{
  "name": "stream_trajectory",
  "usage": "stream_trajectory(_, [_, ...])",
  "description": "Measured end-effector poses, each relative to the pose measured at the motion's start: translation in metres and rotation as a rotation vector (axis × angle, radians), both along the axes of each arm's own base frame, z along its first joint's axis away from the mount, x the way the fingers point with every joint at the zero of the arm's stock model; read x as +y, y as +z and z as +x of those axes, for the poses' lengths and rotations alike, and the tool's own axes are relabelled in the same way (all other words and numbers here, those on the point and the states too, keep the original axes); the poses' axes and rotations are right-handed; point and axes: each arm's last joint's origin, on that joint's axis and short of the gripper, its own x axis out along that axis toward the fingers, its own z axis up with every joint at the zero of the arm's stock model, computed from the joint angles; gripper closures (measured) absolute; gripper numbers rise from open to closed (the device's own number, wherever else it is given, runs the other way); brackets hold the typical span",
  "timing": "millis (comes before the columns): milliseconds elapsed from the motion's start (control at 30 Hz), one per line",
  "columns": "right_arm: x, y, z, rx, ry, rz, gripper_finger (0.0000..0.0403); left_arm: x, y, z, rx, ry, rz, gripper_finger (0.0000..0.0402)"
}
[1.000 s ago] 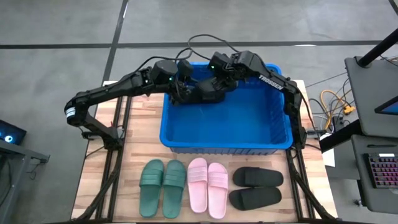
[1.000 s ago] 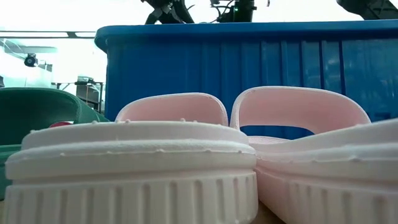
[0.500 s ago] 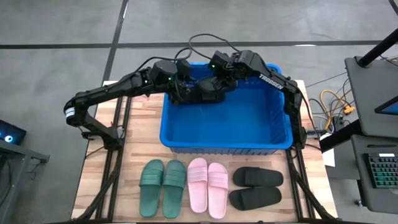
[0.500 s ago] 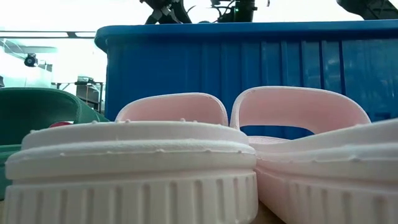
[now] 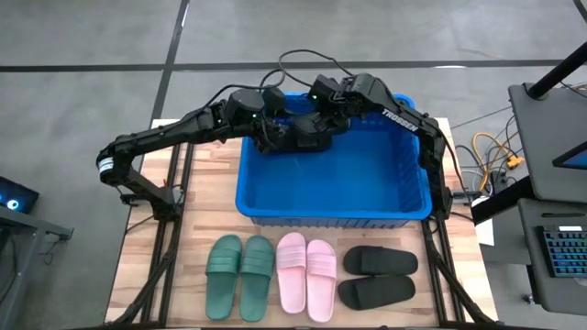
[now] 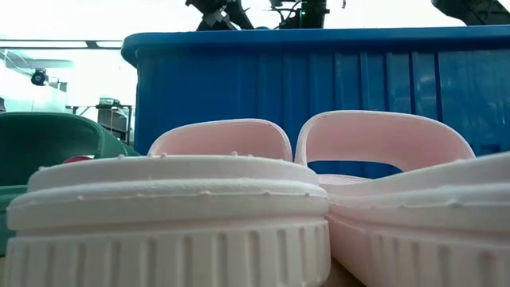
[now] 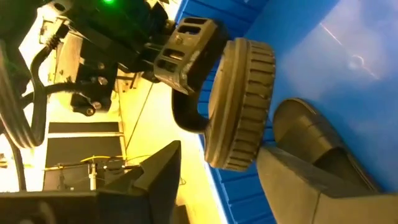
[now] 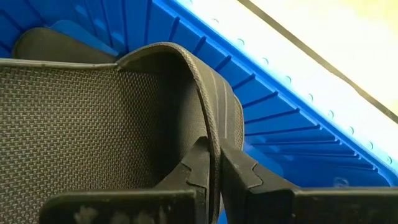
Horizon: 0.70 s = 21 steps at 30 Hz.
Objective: Pick and place slides into bin
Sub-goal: Stack the black slipper on top of the black slipper in the blue bin
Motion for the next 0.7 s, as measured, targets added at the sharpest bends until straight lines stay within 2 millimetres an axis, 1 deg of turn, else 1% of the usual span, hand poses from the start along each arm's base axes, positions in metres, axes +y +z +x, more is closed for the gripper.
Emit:
stream_trajectory(100, [0.0,0.0,0.0,-0.001,0.0,0.0,0.039,0.0,0.0,0.001,-0.006,-0.003,0.008,0.019])
stream_trajectory(167, [0.0,0.0,0.0,-0.001,0.0,0.0,0.039,0.001,-0.002,0.003,-0.002,-0.003,0.007,0.0186])
stream_trajectory(333, [0.0,0.0,0.001,-0.011,0.002,-0.003,0.039,0.004,-0.014,0.015,0.034,-0.008,-0.006,0.0185])
stream_trajectory(433, [0.001,0.0,0.001,-0.012,0.006,0.005,0.039,0.005,-0.021,0.021,0.06,-0.005,-0.001,0.0194])
stream_trajectory(500, [0.001,0.0,0.001,-0.013,0.007,0.009,0.039,0.007,-0.024,0.023,0.08,0.017,0.018,0.021])
stream_trajectory(567, [0.001,0.0,0.001,-0.013,0.007,0.009,0.039,0.008,-0.024,0.024,0.082,0.042,0.033,0.0236])
stream_trajectory(700, [0.001,0.0,0.001,-0.015,0.008,0.008,0.039,0.007,-0.02,0.022,0.064,0.047,0.045,0.0315])
